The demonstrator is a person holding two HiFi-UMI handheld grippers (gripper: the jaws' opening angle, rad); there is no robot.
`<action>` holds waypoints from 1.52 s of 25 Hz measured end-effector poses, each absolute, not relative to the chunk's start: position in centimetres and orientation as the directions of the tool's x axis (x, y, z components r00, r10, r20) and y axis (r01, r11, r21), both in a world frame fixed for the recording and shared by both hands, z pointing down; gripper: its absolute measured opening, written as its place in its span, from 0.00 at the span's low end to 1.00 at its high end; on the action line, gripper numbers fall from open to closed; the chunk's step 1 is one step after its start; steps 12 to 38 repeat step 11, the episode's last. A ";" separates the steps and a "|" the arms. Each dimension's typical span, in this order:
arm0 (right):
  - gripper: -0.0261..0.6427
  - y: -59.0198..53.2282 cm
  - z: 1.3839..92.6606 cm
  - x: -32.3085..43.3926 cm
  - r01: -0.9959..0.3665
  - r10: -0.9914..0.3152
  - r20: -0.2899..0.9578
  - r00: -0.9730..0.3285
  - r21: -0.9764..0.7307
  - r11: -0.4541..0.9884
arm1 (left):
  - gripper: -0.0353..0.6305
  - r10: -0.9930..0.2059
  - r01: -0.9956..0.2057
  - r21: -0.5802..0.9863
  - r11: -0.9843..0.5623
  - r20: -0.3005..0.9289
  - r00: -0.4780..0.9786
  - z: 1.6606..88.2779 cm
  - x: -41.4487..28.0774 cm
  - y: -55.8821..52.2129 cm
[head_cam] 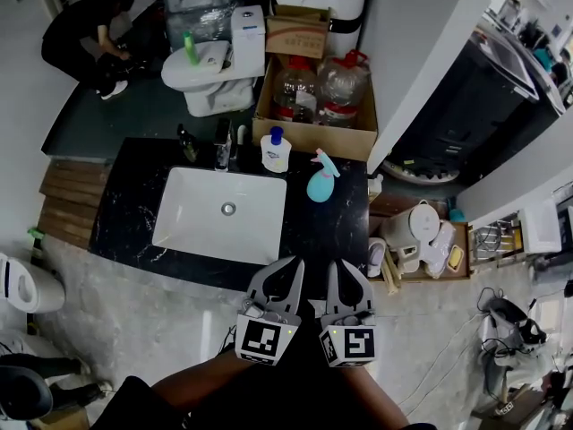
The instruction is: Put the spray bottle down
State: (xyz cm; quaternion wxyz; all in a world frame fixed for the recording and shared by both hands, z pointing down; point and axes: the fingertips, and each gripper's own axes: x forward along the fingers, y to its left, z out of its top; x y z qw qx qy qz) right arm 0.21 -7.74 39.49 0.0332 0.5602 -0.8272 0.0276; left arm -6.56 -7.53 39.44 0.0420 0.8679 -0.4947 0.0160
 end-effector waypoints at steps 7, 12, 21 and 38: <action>0.06 -7.6 38.3 -0.6 -0.923 -0.923 0.036 -0.384 -0.014 0.383 | 0.07 -0.865 -0.866 0.052 -0.497 0.057 0.499 38.9 -7.4 -7.4; 0.06 -7.8 37.9 -0.8 -0.920 -0.919 0.032 -0.392 0.008 0.392 | 0.07 -0.866 -0.867 0.055 -0.495 0.052 0.498 38.7 -7.4 -7.5; 0.06 -7.8 37.9 -0.8 -0.920 -0.919 0.032 -0.392 0.008 0.392 | 0.07 -0.866 -0.867 0.055 -0.495 0.052 0.498 38.7 -7.4 -7.5; 0.06 -7.8 37.9 -0.8 -0.920 -0.919 0.032 -0.392 0.008 0.392 | 0.07 -0.866 -0.867 0.055 -0.495 0.052 0.498 38.7 -7.4 -7.5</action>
